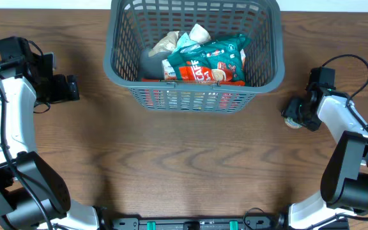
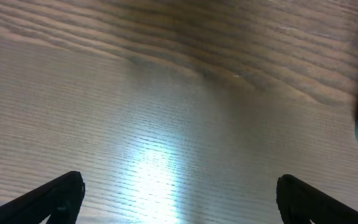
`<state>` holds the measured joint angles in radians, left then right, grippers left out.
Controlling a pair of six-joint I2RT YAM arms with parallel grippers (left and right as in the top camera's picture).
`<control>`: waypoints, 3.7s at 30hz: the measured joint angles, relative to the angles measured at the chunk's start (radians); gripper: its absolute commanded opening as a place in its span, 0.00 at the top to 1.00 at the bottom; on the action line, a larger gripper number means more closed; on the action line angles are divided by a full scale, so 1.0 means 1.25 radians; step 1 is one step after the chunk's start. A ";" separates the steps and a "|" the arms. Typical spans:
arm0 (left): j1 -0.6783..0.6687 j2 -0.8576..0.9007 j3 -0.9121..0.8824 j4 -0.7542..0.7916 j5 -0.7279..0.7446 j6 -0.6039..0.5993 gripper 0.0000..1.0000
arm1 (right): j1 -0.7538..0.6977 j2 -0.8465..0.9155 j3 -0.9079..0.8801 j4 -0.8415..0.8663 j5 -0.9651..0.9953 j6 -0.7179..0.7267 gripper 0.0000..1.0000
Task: Pack container
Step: 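Lift the jar with the right gripper and carry it into the basket, then release the jar inside the basket and raise the right gripper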
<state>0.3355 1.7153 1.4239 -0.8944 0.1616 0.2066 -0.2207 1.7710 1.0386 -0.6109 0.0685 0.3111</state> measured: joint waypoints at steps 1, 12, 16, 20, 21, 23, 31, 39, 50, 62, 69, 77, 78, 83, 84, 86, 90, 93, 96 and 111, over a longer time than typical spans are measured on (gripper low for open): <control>0.000 0.000 0.000 0.000 0.000 0.000 0.01 | 0.000 0.000 0.000 0.000 0.000 0.000 0.94; 0.000 0.000 0.000 0.000 0.000 0.000 0.01 | 0.000 -0.002 0.049 -0.060 -0.001 -0.016 0.99; 0.000 0.000 0.000 0.000 0.000 0.000 0.01 | 0.000 -0.034 0.177 -0.125 -0.001 -0.036 0.99; 0.000 0.000 0.000 0.000 0.000 0.000 0.01 | 0.002 -0.094 0.328 -0.173 0.000 -0.060 0.99; 0.000 0.000 0.000 0.000 0.000 0.000 0.01 | 0.003 -0.108 0.362 -0.181 0.000 -0.067 0.99; 0.000 0.000 0.000 0.000 0.000 0.000 0.01 | 0.013 -0.140 0.443 -0.203 0.002 -0.091 0.99; 0.000 0.000 0.000 0.000 0.000 0.000 0.01 | 0.161 -0.172 0.693 -0.335 -0.138 -0.334 0.99; 0.000 0.000 0.000 0.000 0.000 0.000 0.01 | 0.391 -0.164 0.790 -0.349 -0.209 -0.605 1.00; 0.000 0.000 0.000 0.000 0.000 0.000 0.01 | 0.548 0.026 0.797 -0.273 -0.223 -0.860 0.99; 0.000 0.000 0.000 0.000 0.001 0.000 0.02 | 0.599 0.203 0.796 -0.137 -0.321 -0.824 0.99; 0.000 0.000 0.000 0.000 0.001 0.000 0.01 | 0.619 0.288 0.796 -0.162 -0.336 -0.813 0.99; 0.000 0.000 0.000 0.000 0.001 0.000 0.01 | 0.620 0.310 0.796 -0.173 -0.337 -0.810 0.64; 0.000 0.000 0.000 0.000 0.001 0.000 0.01 | 0.620 0.310 0.796 -0.176 -0.337 -0.808 0.59; 0.000 0.000 0.000 0.000 0.001 0.000 0.01 | 0.620 0.310 0.796 -0.184 -0.336 -0.792 0.53; 0.000 0.000 0.000 0.000 0.001 0.000 0.01 | 0.620 0.310 0.796 -0.185 -0.336 -0.790 0.48; 0.000 0.000 0.000 0.000 0.001 0.000 0.02 | 0.620 0.310 0.796 -0.186 -0.333 -0.786 0.42; 0.000 0.000 0.000 0.000 0.001 0.000 0.01 | 0.620 0.310 0.796 -0.194 -0.309 -0.778 0.36; 0.000 0.000 0.000 0.000 0.001 0.000 0.02 | 0.620 0.310 0.796 -0.196 -0.290 -0.772 0.20; 0.000 0.000 0.000 0.000 0.001 0.000 0.01 | 0.620 0.310 0.796 -0.200 -0.287 -0.765 0.18; 0.000 0.000 0.000 0.000 0.007 0.000 0.02 | 0.621 0.310 0.796 -0.155 -0.276 -0.743 0.01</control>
<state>0.3355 1.7153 1.4239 -0.8944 0.1703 0.2066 0.5556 2.1590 2.0335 -0.8047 -0.2764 -0.6170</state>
